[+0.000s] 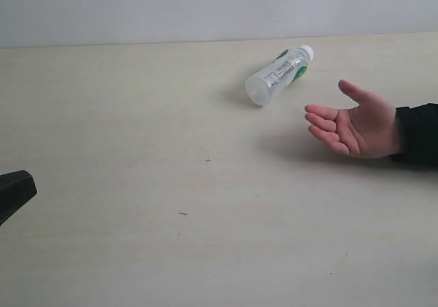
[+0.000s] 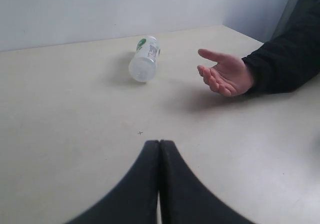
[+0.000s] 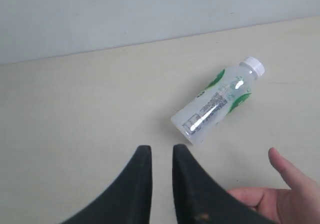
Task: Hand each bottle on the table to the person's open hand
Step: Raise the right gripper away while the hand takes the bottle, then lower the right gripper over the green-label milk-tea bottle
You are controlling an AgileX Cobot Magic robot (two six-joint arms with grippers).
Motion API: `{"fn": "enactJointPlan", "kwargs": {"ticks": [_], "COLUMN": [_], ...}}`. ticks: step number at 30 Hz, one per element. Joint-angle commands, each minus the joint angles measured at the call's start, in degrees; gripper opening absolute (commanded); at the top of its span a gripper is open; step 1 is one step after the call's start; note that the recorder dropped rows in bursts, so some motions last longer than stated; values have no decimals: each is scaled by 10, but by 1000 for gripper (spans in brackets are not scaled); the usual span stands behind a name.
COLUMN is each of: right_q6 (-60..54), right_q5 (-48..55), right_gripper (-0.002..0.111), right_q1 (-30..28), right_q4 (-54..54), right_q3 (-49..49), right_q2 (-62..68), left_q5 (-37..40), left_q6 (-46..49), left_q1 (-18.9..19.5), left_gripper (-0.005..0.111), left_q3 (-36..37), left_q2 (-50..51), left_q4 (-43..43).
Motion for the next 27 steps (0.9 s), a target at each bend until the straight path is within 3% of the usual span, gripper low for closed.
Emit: {"fn": "enactJointPlan", "kwargs": {"ticks": [1, 4, 10, 17, 21, 27], "right_q6": [99, 156, 165, 174, -46, -594], "right_q5": [18, 66, 160, 213, 223, 233], "right_gripper": [12, 10, 5, 0, 0, 0], "right_q1": [-1, -1, -1, 9, 42, 76], "right_q4": [-52, -83, -90, -175, -238, -254], "right_q3": [-73, -139, -270, -389, -434, -449], "right_q2": [89, 155, 273, 355, 380, 393], "left_q5": [-4, -4, -4, -4, -4, -4], "left_q6": [-1, -1, -1, -1, -1, -1], "left_q1": [0, 0, 0, 0, 0, 0], "left_gripper": [0, 0, 0, 0, 0, 0], "left_q3": [2, 2, 2, 2, 2, 2], "left_q2": [-1, -1, -1, -1, -1, -1], "left_q4": [-4, -4, -4, -4, -4, -4]}}
